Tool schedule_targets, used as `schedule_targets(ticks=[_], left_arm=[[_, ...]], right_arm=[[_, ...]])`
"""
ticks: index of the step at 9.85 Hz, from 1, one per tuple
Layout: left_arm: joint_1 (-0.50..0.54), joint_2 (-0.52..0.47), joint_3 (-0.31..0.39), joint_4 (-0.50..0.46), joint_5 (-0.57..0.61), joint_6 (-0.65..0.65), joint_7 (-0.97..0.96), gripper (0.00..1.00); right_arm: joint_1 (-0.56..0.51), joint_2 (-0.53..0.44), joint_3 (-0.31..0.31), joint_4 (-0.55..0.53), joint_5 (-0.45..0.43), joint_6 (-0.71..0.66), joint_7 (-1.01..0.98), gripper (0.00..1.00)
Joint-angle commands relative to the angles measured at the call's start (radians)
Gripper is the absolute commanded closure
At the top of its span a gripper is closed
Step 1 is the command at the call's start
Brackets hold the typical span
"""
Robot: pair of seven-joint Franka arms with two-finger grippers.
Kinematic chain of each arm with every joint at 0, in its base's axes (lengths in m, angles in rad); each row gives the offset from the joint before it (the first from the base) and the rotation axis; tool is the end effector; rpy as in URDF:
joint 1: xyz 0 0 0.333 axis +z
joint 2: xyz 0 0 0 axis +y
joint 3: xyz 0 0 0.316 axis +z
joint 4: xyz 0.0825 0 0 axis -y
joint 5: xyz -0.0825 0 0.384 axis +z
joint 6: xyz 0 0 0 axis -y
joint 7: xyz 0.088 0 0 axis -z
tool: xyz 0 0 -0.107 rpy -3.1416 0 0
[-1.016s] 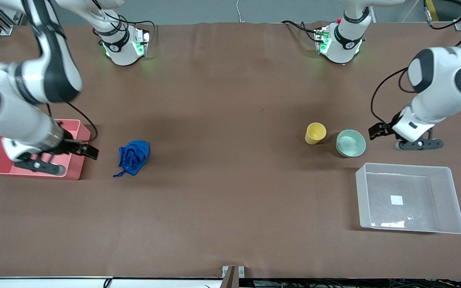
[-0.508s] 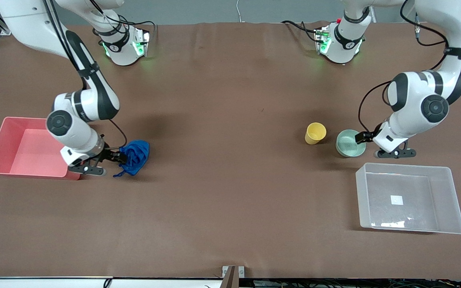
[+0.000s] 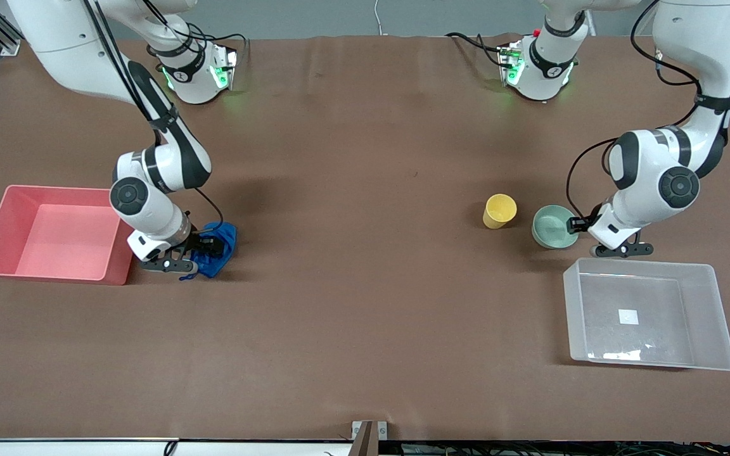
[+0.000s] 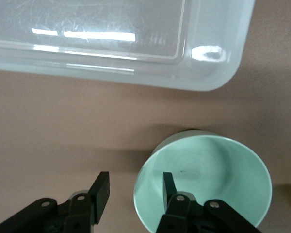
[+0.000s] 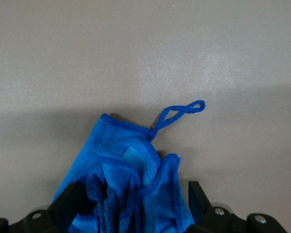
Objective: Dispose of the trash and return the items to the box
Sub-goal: 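Grasp the blue bag with the right gripper while the left gripper grasps the bowl, then carry the bag into the pink bin while the left gripper carries the bowl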
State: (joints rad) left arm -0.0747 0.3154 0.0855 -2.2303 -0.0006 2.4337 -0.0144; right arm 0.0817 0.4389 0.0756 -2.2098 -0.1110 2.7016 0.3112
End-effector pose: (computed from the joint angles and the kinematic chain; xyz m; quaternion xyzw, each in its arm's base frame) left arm 0.5358 0.0065 0.2208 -0.9983 -0.0115 0.0554 0.0133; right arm 0.5493 0.0918 0.1833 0.9991 -0.0314 0.0291 0.0024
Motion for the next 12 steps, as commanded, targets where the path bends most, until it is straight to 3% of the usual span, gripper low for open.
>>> schedule_targets(ticks=[1,2,3,4,6,7,10,12], left_arm=[[-0.002,0.047,-0.003,-0.014,0.011,0.041,0.007,0.5],[-0.003,0.054,-0.004,-0.015,0.011,0.05,0.007,0.5],[-0.004,0.053,-0.004,-0.026,0.011,0.056,0.005,0.56],[-0.005,0.054,-0.007,-0.037,0.011,0.056,0.007,0.74],[-0.005,0.051,-0.013,-0.042,0.011,0.056,0.005,0.91],[-0.005,0.039,-0.015,-0.043,0.011,0.047,0.008,0.99],[0.0,-0.077,-0.019,-0.017,0.011,-0.062,0.017,1.0],[0.0,-0.122,-0.018,0.093,0.01,-0.199,0.017,1.0]], right_arm=[[-0.005,-0.002,0.003,-0.045,-0.015,0.064,0.011,0.28],[0.001,-0.003,0.003,-0.038,-0.016,0.055,0.005,0.63],[0.0,-0.003,0.003,-0.036,-0.015,0.052,0.006,0.87],[-0.002,-0.005,0.004,-0.036,-0.015,0.043,0.006,0.96],[-0.002,-0.017,0.004,0.004,-0.015,-0.055,0.008,0.98],[0.0,-0.047,0.006,0.054,-0.015,-0.175,0.012,0.98],[-0.017,-0.147,0.015,0.304,-0.013,-0.643,0.002,0.98],[-0.094,-0.207,-0.003,0.387,-0.009,-0.788,-0.147,0.98]])
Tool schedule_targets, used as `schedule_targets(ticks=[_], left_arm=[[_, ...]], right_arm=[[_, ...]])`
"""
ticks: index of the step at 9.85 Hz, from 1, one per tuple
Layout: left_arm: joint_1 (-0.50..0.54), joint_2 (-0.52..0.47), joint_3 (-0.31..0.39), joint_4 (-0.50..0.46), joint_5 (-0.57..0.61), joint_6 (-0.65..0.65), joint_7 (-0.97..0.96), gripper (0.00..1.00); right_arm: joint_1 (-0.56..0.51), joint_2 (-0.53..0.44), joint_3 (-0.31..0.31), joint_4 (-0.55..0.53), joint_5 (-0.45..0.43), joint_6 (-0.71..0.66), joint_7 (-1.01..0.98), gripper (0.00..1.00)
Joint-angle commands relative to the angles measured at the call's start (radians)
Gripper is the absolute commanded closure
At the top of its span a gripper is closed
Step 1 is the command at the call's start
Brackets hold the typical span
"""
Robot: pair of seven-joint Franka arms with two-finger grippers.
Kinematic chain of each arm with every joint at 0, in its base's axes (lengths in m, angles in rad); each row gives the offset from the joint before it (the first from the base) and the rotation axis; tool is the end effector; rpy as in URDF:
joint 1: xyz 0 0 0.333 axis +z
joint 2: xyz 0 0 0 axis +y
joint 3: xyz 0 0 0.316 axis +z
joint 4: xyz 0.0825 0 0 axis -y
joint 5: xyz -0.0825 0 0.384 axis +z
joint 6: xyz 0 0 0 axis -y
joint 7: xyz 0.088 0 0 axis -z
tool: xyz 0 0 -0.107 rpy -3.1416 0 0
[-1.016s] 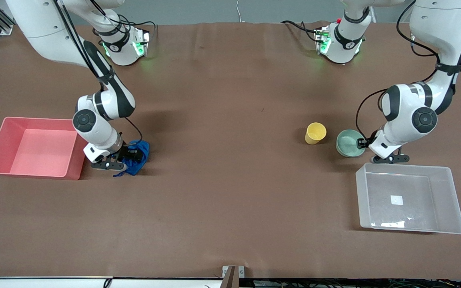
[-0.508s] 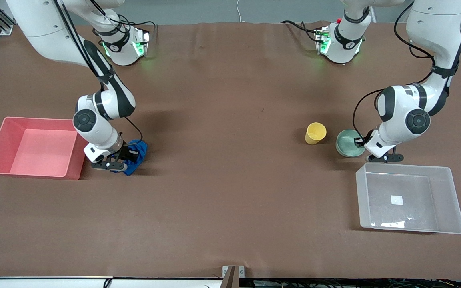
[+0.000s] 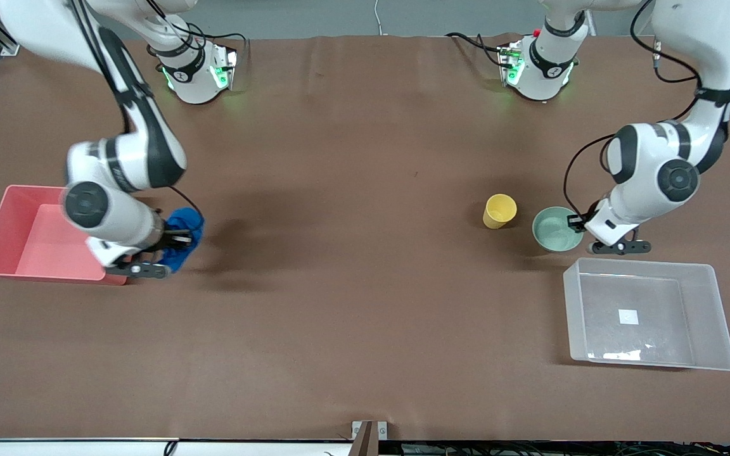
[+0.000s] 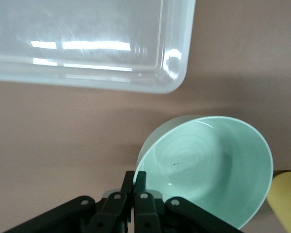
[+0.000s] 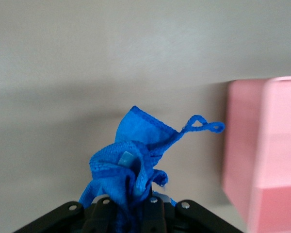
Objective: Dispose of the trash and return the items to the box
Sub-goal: 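Carry the bag into the pink bin while the left gripper carries the bowl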
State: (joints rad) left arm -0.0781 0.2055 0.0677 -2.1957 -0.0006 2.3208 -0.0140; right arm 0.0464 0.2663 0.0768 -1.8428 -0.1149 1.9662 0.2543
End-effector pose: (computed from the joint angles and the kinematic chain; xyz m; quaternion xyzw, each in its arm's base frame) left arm 0.5443 -0.0058 0.2842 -0.9992 -0.0016 0.0399 0.0072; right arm 0.6034 0.0648 0.3723 0.9958 -0.0401 -0.0617 0.0537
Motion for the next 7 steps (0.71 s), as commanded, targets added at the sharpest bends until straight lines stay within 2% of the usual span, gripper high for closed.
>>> schedule_targets(ticks=[1,3,4,6,7], left_arm=[[0.009,-0.003,0.007,0.164,0.002,-0.175,0.019,1.0],[0.009,0.084,0.05,0.365,-0.015,-0.205,0.041,1.0],[0.009,0.159,0.072,0.466,-0.054,-0.205,0.067,1.0],[0.009,0.327,0.159,0.659,-0.08,-0.221,0.123,1.0],[0.011,0.41,0.168,0.733,-0.143,-0.225,0.124,1.0]], right_arm=[[-0.065,-0.06,-0.087,0.011,-0.003,-0.055,-0.209,0.98],[-0.069,-0.059,-0.259,-0.024,-0.002,-0.008,-0.469,0.98],[-0.069,-0.058,-0.322,-0.106,0.001,0.122,-0.569,0.97],[-0.092,-0.039,-0.338,-0.282,0.007,0.405,-0.584,0.97],[-0.105,-0.012,-0.338,-0.358,0.011,0.548,-0.581,0.97]])
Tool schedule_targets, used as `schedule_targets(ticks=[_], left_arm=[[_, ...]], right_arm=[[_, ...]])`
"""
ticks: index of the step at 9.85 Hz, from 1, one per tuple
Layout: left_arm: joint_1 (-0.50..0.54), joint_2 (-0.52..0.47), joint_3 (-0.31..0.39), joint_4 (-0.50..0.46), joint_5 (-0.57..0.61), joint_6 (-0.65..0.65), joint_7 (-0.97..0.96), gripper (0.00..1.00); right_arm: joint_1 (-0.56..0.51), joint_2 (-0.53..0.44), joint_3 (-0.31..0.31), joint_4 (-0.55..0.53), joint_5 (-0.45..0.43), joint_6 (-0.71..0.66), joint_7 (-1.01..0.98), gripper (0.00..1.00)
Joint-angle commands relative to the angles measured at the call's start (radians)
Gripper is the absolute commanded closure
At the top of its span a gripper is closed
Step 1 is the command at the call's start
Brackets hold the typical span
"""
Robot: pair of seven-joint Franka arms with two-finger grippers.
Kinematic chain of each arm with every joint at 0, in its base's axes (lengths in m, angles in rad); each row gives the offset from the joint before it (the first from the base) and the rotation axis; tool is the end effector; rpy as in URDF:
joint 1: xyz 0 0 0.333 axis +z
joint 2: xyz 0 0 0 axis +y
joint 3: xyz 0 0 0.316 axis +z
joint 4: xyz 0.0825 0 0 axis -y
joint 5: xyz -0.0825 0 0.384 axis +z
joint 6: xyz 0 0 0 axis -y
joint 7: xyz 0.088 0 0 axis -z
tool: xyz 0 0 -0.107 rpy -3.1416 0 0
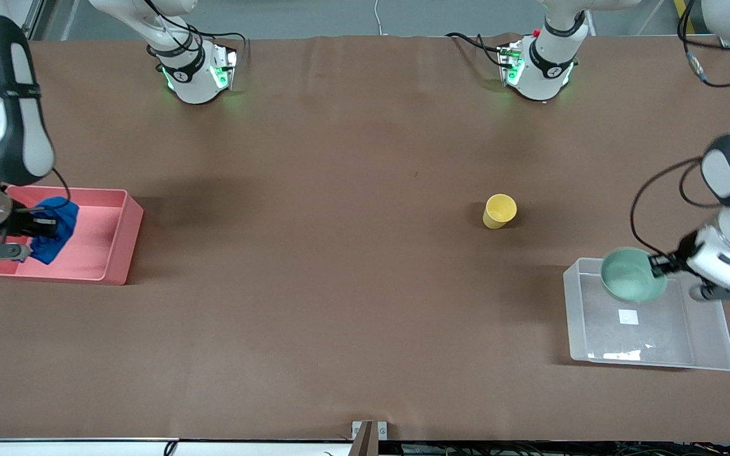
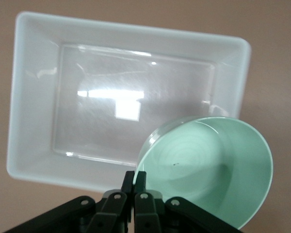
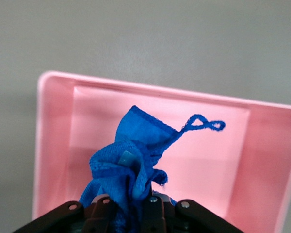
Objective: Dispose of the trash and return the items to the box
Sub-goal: 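Carry the bag into the pink bin while the left gripper carries the bowl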
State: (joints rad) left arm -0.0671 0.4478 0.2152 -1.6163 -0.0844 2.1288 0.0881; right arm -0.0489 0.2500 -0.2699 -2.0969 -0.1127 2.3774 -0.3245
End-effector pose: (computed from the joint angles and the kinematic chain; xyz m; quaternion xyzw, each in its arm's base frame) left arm 0.6784 0.0790 0.3776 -0.9985 -0.0389 -0.0365 0.0137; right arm 0.5528 -0.1804 0.3096 0.9961 0.0473 -0.0054 0.0747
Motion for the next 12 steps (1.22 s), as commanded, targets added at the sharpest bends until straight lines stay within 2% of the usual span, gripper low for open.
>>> schedule_targets(ticks=[1,2,3,4,5,6,7,8,9,10,11,12], left_arm=[[0.0,0.231,0.033,0.189,-0.087,-0.033,0.022,0.99],[0.003,0.27,0.038,0.211,-0.092,-0.03,0.025,0.99],[0.016,0.297,0.038,0.22,-0.11,-0.023,0.031,0.98],[0.016,0.317,0.038,0.219,-0.112,-0.02,0.033,0.96],[0.018,0.333,0.039,0.219,-0.12,-0.016,0.041,0.96],[0.018,0.348,0.038,0.213,-0.124,0.011,0.039,0.96],[0.018,0.35,0.038,0.21,-0.124,0.025,0.039,0.94],[0.019,0.35,0.038,0.208,-0.126,0.026,0.047,0.89],[0.016,0.342,0.038,0.207,-0.124,0.025,0.045,0.66],[0.007,0.31,0.039,0.205,-0.114,0.016,0.036,0.22],[-0.002,0.24,0.041,0.187,-0.11,-0.001,0.03,0.11],[0.003,0.165,0.039,0.176,-0.109,-0.042,0.041,0.1]], right_arm=[[-0.009,0.021,0.009,-0.129,0.01,0.175,-0.001,0.96],[-0.015,0.052,0.012,-0.132,0.013,0.187,-0.002,0.95],[-0.014,0.081,0.012,-0.14,0.04,0.228,-0.002,0.88],[-0.014,0.084,0.012,-0.153,0.042,0.239,-0.004,0.74],[-0.012,0.1,0.014,-0.153,0.044,0.243,-0.004,0.36],[-0.011,0.101,0.014,-0.152,0.044,0.246,-0.002,0.06],[-0.008,0.094,0.014,-0.149,0.044,0.238,-0.002,0.0],[-0.005,0.08,0.015,-0.146,0.044,0.227,-0.004,0.0],[-0.003,0.046,0.015,-0.134,0.044,0.176,-0.007,0.0],[0.0,0.008,0.015,-0.079,0.044,0.057,-0.008,0.0],[0.001,-0.021,0.018,0.013,0.042,-0.109,-0.007,0.0],[0.001,-0.043,0.04,0.119,0.045,-0.264,-0.001,0.0]])
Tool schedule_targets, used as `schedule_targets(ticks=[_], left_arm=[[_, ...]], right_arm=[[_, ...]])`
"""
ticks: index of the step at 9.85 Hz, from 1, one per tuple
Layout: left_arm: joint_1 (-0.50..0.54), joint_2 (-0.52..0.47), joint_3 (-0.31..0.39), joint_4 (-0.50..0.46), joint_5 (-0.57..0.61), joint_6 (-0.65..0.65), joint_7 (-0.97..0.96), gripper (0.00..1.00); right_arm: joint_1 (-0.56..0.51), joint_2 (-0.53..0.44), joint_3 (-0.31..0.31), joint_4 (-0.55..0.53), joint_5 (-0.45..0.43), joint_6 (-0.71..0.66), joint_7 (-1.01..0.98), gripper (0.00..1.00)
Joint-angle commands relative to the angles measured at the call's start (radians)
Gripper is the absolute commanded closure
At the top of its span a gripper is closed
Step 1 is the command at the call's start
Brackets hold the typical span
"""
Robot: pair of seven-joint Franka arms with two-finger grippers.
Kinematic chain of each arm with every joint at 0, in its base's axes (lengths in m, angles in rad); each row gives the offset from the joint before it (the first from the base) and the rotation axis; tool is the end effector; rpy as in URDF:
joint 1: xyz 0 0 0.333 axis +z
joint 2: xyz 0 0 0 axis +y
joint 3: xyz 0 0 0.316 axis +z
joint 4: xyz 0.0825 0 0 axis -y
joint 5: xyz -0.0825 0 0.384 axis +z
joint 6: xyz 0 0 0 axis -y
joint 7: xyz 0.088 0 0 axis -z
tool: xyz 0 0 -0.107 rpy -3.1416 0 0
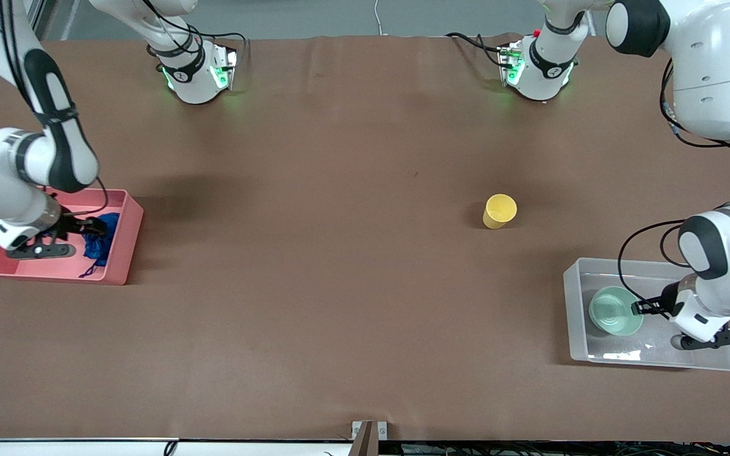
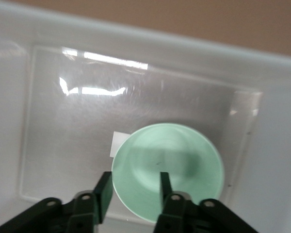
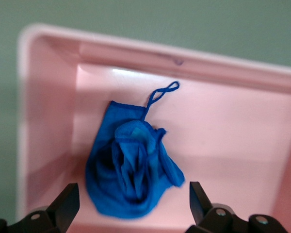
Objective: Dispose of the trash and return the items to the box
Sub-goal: 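Release the bag and bowl into the bins and raise both grippers, then reach the left gripper to the yellow cup and grasp it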
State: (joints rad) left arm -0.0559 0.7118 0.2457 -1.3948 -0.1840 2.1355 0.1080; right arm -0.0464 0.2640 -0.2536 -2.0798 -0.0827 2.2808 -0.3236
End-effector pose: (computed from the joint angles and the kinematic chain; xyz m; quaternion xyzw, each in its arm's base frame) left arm 0.7272 0.0937 0.2997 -0.9980 -0.0574 -0.0253 0.0040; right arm 0.5505 -0.1695 0.3000 0.9967 0.0429 -0.0462 0.0517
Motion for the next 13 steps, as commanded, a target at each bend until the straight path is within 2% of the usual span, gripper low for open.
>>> schedule_targets(ticks=[1,2,3,5,7,8,9,10,12,13], left_arm=[[-0.01,-0.174,0.006,-0.047,0.016,-0.127,0.027,0.05],[-0.012,-0.24,-0.018,-0.055,0.096,-0.203,0.027,0.04],[-0.009,-0.317,-0.067,-0.103,0.13,-0.23,0.024,0.04],[-0.007,-0.51,-0.139,-0.295,0.13,-0.233,0.004,0.04],[-0.007,-0.654,-0.222,-0.5,0.13,-0.201,-0.019,0.03],[-0.007,-0.688,-0.28,-0.598,0.129,-0.134,-0.034,0.03],[-0.005,-0.706,-0.319,-0.686,0.13,-0.049,-0.095,0.04],[-0.007,-0.707,-0.342,-0.76,0.13,0.034,-0.112,0.04],[-0.012,-0.657,-0.379,-0.819,0.13,0.072,-0.119,0.04],[-0.012,-0.603,-0.408,-0.837,0.132,0.139,-0.119,0.04]], right_arm=[[-0.001,-0.074,0.042,0.197,0.035,-0.282,0.02,0.0],[0.002,-0.09,0.051,0.284,0.079,-0.387,0.099,0.0],[0.003,-0.126,0.08,0.349,0.095,-0.468,0.215,0.0],[0.0,-0.207,0.161,0.439,0.106,-0.6,0.432,0.0],[0.005,-0.27,0.175,0.535,0.11,-0.746,0.449,0.0],[0.005,-0.273,0.178,0.593,0.11,-0.821,0.448,0.0],[-0.004,-0.273,0.178,0.648,0.11,-0.836,0.434,0.0],[-0.003,-0.273,0.18,0.65,0.1,-0.831,0.428,0.0],[-0.004,-0.275,0.177,0.614,0.095,-0.842,0.356,0.0],[0.005,-0.272,0.178,0.622,0.083,-0.827,0.353,0.0]])
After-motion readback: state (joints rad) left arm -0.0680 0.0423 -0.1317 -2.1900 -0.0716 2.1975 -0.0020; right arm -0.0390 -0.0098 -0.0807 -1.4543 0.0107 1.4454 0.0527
